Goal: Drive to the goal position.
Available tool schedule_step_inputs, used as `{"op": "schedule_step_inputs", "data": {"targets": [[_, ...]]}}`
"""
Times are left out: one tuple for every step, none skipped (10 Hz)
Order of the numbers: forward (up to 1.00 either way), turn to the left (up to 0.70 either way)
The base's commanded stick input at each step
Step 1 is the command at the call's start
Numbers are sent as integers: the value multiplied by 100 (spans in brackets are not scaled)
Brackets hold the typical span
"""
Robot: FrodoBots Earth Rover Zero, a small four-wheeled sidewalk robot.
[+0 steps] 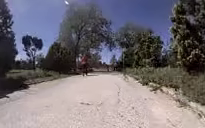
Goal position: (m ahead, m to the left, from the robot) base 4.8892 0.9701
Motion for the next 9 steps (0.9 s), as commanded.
{"op": "schedule_step_inputs", "data": {"targets": [[70,1],[70,1],[70,1],[70,1],[70,1],[70,1],[70,1],[70,1],[70,1]]}}
